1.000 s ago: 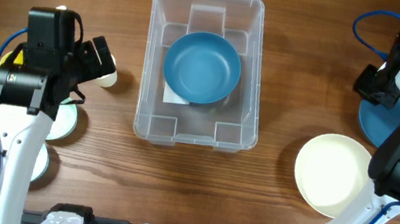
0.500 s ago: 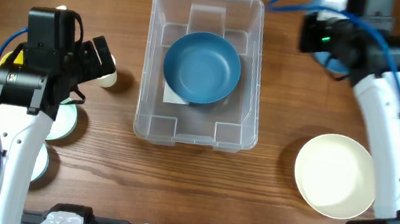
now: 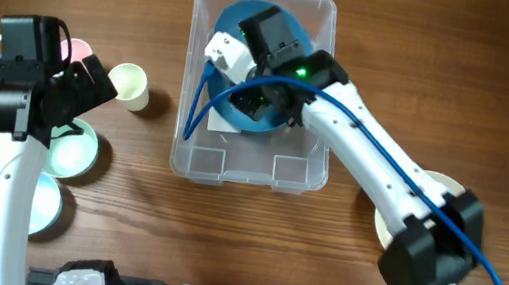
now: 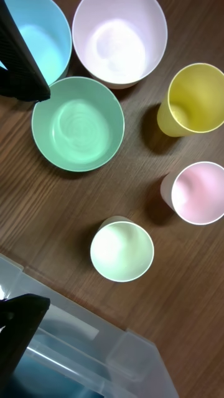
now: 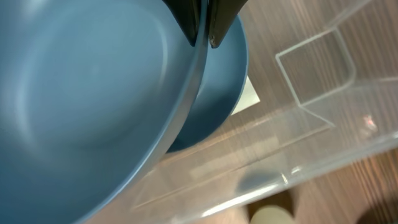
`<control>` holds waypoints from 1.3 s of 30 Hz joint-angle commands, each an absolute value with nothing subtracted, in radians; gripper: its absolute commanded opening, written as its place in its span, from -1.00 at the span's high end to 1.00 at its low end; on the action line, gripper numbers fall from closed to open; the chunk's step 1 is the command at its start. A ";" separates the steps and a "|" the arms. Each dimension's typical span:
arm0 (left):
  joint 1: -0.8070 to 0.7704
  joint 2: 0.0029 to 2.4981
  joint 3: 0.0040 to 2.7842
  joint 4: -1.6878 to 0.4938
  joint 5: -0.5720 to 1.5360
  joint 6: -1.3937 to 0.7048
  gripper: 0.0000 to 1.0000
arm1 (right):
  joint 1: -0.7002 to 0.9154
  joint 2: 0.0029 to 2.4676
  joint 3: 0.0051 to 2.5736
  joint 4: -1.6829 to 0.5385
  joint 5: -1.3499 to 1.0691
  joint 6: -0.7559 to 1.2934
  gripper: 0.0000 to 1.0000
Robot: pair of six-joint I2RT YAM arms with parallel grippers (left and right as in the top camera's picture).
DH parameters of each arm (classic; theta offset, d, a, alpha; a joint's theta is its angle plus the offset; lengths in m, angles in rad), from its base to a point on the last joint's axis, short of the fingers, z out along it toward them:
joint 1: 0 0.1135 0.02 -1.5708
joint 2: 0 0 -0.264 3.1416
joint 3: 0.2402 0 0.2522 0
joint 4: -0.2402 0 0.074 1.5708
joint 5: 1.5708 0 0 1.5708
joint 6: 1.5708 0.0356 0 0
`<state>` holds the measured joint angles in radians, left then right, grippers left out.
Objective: Pack container
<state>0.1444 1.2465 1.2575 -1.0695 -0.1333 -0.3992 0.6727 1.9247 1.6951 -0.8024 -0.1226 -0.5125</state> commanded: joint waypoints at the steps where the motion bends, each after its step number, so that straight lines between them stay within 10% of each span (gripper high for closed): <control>1: 0.149 1.251 1.272 -1.064 -0.133 -0.412 -0.99 | 0.675 1.995 1.709 -0.774 -0.151 -0.576 0.86; 3: 0.149 1.251 1.272 -1.063 -0.133 -0.412 -0.99 | 0.675 2.001 1.709 -0.773 -0.151 -0.576 0.24; 10: 0.149 1.251 1.272 -1.044 -0.132 -0.412 -0.99 | 0.628 1.751 1.709 -0.779 0.243 -0.164 0.13; 13: 0.149 1.251 1.272 -1.037 -0.132 -0.412 -0.99 | 0.403 1.517 1.709 -0.995 0.281 0.385 0.07; 20: 0.149 1.251 1.272 -1.037 -0.132 -0.412 -1.00 | -0.026 1.474 1.626 -1.347 0.084 0.733 -0.80; 33: 0.149 1.251 1.272 -1.036 -0.132 -0.413 -0.99 | -0.072 1.482 0.976 -0.945 -0.001 0.781 -0.79; 39: 0.149 1.251 1.272 -1.037 -0.132 -0.413 -0.99 | -0.072 1.482 0.800 -0.629 -0.001 0.799 -0.47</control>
<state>0.1444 1.2472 1.2579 -1.0393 -0.1329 -0.4026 -0.0746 1.4803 0.8471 -0.7044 0.0067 0.7738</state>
